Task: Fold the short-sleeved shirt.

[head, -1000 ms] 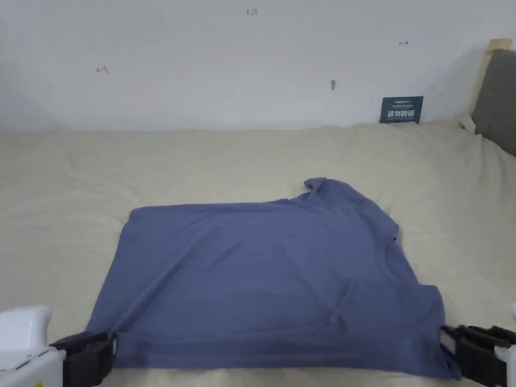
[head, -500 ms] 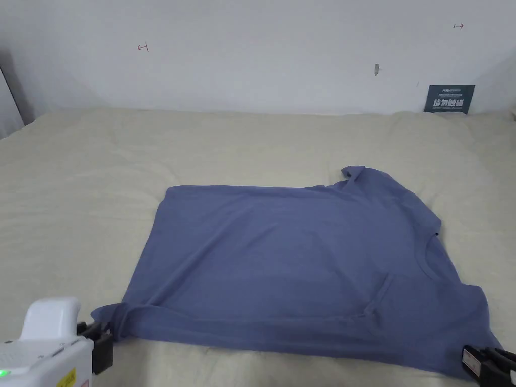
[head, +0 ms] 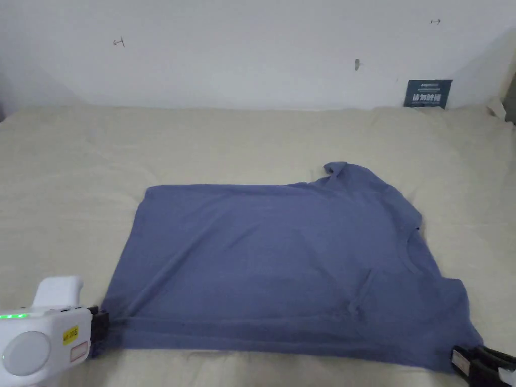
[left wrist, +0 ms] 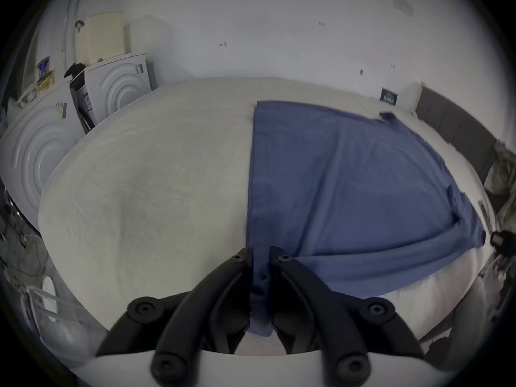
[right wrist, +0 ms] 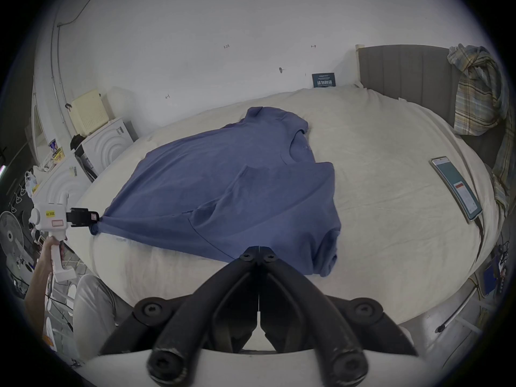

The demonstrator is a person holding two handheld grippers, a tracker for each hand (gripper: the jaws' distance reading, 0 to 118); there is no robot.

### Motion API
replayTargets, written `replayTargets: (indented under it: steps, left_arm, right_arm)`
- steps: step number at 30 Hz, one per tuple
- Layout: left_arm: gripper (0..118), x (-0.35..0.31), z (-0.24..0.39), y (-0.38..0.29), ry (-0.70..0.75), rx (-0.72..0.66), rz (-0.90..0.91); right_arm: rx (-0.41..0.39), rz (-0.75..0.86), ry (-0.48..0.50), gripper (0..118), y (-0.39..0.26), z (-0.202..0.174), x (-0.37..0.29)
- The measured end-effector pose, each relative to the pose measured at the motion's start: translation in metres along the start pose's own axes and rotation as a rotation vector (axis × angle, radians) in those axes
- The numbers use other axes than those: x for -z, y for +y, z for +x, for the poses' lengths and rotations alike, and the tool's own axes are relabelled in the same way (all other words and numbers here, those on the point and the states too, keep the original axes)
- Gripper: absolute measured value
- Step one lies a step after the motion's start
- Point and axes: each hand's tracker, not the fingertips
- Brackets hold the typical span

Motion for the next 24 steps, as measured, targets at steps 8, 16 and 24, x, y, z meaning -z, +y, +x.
replayTargets:
  steps: [8,16,24]
  left_arm:
    - [6,-0.017,0.002,0.008,-0.017,-0.033,0.062]
    - [6,-0.020,0.003,0.003,-0.013,-0.034,0.055]
    - [6,-0.020,0.001,-0.001,-0.001,-0.035,0.026]
  right_arm:
    - [-0.026,-0.013,-0.085,64,0.014,0.024,0.002]
    - [0.006,-0.056,-0.157,89,0.030,0.048,0.045]
    - [-0.069,-0.119,-0.151,6,0.018,0.036,0.068]
